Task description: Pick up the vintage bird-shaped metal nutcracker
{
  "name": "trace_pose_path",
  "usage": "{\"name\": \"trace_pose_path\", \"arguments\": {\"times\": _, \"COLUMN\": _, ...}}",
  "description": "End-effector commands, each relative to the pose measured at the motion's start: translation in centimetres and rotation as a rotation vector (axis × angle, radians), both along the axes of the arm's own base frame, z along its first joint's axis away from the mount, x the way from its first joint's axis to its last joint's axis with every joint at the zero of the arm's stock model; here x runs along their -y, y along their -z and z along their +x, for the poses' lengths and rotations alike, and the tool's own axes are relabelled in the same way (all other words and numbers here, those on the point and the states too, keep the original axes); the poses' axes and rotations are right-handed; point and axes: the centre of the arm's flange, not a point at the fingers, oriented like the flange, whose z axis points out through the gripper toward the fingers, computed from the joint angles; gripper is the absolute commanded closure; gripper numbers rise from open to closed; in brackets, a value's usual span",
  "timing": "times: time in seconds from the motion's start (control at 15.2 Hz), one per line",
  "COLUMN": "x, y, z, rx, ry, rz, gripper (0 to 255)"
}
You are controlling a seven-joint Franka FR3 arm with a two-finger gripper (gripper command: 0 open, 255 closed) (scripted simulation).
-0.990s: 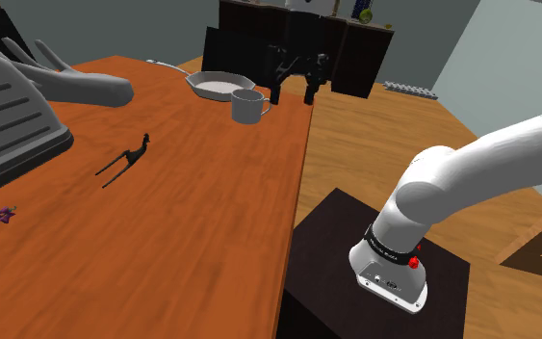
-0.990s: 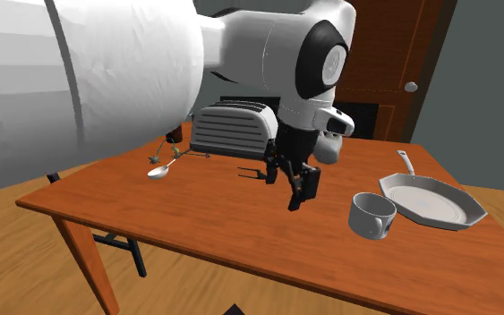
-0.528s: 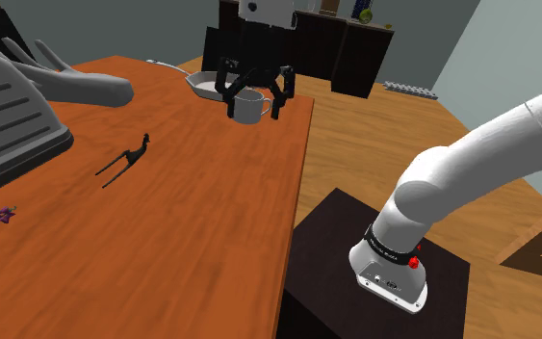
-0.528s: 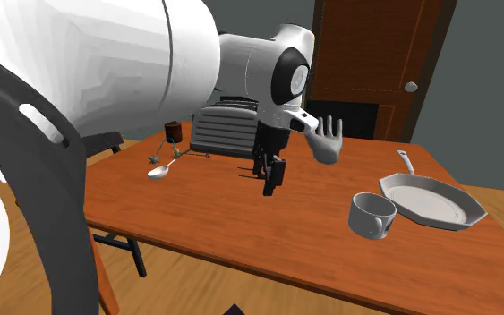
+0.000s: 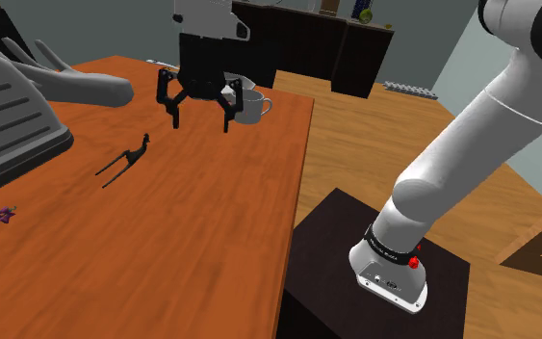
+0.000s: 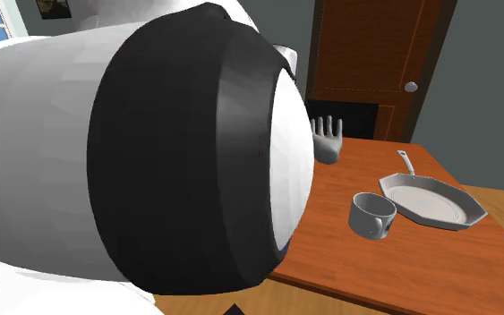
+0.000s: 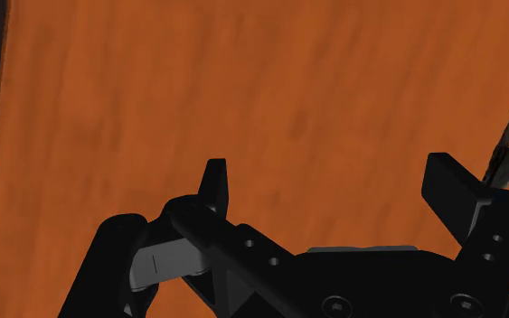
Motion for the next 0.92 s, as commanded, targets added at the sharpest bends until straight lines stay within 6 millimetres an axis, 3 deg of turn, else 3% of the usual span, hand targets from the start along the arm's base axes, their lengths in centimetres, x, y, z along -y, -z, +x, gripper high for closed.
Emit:
{"name": "trace_pose_path", "arguments": {"times": 0.0, "x": -2.1, "y": 0.7, "z": 1.7, "rx": -0.009, "ry": 0.062, "rz": -0.002, "gripper": 0}}
{"name": "trace_pose_path", "arguments": {"times": 0.66, "x": -9.7, "y": 4.7, "z": 11.5, "rx": -0.052, "ry": 0.336, "rz": -0.022, "gripper": 0}}
{"name": "trace_pose_path", "arguments": {"times": 0.86, "x": -9.9, "y": 5.9, "z": 11.8, "rx": -0.053, "ry": 0.345, "rz": -0.023, "gripper": 0}}
